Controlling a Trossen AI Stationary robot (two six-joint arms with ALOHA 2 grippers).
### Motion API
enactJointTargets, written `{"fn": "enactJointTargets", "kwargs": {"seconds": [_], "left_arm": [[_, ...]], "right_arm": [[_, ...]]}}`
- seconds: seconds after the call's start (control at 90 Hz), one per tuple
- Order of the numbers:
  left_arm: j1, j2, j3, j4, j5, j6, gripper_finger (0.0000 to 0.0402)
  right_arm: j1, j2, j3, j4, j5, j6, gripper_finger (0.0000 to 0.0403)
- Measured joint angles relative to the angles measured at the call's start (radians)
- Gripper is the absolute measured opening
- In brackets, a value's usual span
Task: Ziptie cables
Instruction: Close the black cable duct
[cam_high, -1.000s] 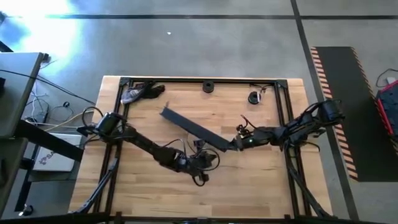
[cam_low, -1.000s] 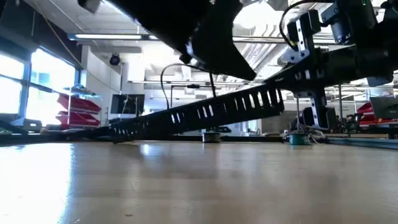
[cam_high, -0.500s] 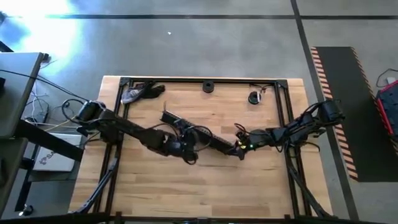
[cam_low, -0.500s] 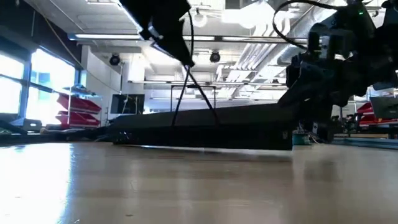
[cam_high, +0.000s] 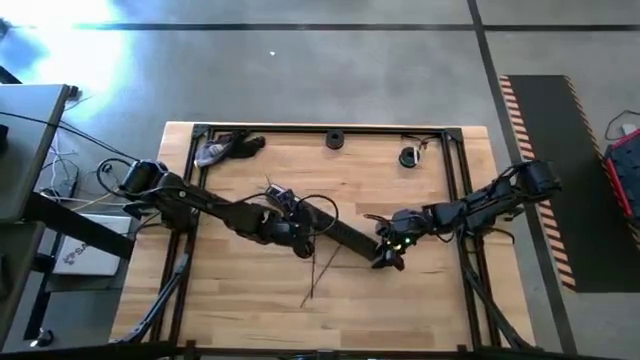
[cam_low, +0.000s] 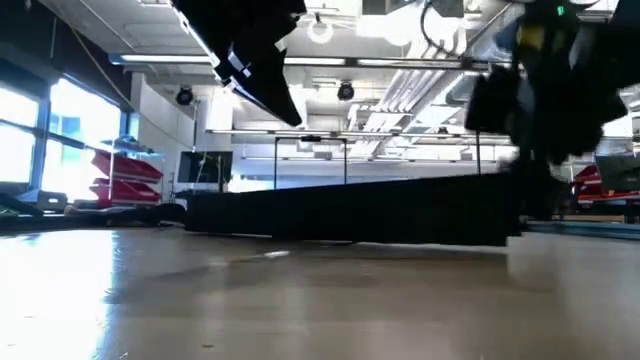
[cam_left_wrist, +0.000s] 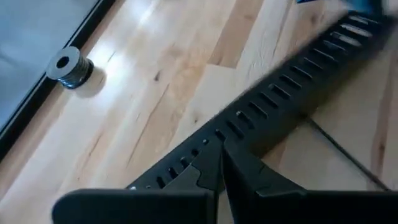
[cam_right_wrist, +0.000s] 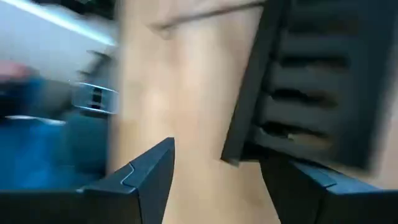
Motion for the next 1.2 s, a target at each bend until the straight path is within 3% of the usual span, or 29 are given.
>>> {"fn": "enactJointTargets", "kwargs": {"seconds": [0.133,0.289,0.433,0.511,0.611,0.767,1.022,1.2], "left_arm": [[0.0,-0.004,0.0,-0.026,0.008,0.0,0.0],[-0.01,-0.015,0.001,-0.221,0.03,-0.083,0.0],[0.003,-0.03,-0.003,-0.478,0.069,-0.279,0.0],[0.008,-0.031,-0.031,-0.505,0.131,-0.327,0.0],[0.006,-0.031,-0.103,-0.352,0.28,-0.303,0.0],[0.001,-0.006,-0.253,0.096,0.428,-0.271,0.0],[0.01,0.086,-0.311,0.512,0.384,-0.208,0.0],[0.05,0.151,-0.275,0.741,0.342,-0.083,0.0]], "right_arm": [[-0.02,-0.049,0.045,0.0,0.002,0.052,0.0216],[-0.009,-0.136,0.087,-0.103,-0.047,-0.079,0.0216],[0.057,-0.158,0.207,-0.408,0.189,-0.238,0.0208],[0.102,-0.115,0.267,-0.559,0.318,-0.306,0.0201],[0.135,-0.041,0.314,-0.611,0.384,-0.351,0.0193],[0.167,0.076,0.361,-0.605,0.471,-0.365,0.0184],[0.189,0.194,0.4,-0.54,0.557,-0.236,0.017],[0.165,0.267,0.409,-0.531,0.522,-0.183,0.0161]]}}
